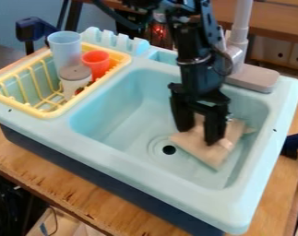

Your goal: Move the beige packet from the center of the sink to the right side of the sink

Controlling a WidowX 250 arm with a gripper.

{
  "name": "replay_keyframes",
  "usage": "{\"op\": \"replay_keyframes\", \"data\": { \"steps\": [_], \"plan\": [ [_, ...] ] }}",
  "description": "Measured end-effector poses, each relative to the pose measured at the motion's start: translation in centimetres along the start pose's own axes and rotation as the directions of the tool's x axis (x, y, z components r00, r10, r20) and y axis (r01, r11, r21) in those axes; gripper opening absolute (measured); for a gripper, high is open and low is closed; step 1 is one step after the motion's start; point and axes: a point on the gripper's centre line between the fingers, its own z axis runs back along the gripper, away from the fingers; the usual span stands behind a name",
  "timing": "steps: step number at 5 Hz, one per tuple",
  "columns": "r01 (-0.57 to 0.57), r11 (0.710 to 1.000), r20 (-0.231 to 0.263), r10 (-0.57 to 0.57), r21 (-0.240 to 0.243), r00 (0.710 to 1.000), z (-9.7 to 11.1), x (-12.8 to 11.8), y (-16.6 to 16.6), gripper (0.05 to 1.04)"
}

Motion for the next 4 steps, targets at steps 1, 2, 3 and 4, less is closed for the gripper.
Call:
{"op": "replay_keyframes", "data": {
  "steps": [1, 2, 3, 4],
  "plan": [
    [-0.015, 0.998, -0.004, 0.015, -0.053, 1.000, -0.1, 0.0, -1.1, 1.001],
    [-0.052, 0.999, -0.063, 0.052, 0.002, 0.997, -0.2, -0.6, -1.6, 1.001],
    [-0.130, 0.982, -0.127, 0.147, 0.138, 0.981, -0.2, -1.8, -0.8, 1.001],
    [-0.133, 0.963, -0.139, 0.168, 0.233, 0.976, 1.1, -2.1, -0.3, 1.001]
  ]
}}
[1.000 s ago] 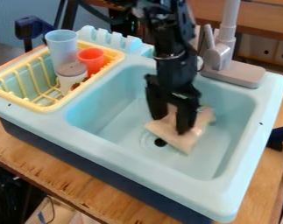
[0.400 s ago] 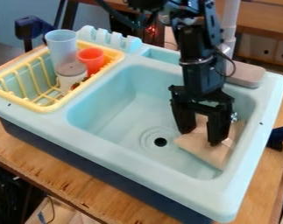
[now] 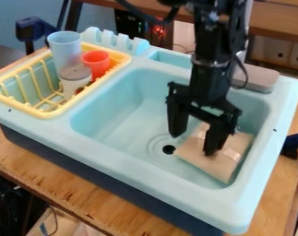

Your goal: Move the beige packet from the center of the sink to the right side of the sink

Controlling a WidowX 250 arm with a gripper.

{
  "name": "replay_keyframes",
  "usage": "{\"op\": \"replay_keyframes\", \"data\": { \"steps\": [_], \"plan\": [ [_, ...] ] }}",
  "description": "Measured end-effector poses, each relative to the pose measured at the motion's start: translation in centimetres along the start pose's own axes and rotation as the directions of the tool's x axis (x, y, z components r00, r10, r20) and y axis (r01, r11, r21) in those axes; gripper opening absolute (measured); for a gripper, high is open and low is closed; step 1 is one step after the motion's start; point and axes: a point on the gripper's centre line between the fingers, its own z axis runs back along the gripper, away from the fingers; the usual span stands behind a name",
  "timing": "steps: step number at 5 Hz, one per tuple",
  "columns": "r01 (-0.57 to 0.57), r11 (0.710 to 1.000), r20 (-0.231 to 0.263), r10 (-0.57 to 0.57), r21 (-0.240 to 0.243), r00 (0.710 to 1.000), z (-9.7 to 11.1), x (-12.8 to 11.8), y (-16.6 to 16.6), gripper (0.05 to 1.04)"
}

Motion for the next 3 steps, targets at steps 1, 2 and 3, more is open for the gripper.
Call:
{"op": "replay_keyframes", "data": {
  "steps": [1, 2, 3],
  "plan": [
    [0.003, 1.000, 0.034, -0.003, -0.006, 0.999, 2.5, -0.8, -0.2, 1.001],
    [0.062, 0.996, 0.062, -0.058, -0.064, 0.996, 4.4, -1.7, -1.0, 1.001],
    [0.081, 0.994, 0.070, -0.076, -0.079, 0.995, 6.9, -3.6, -0.9, 1.001]
  ]
}}
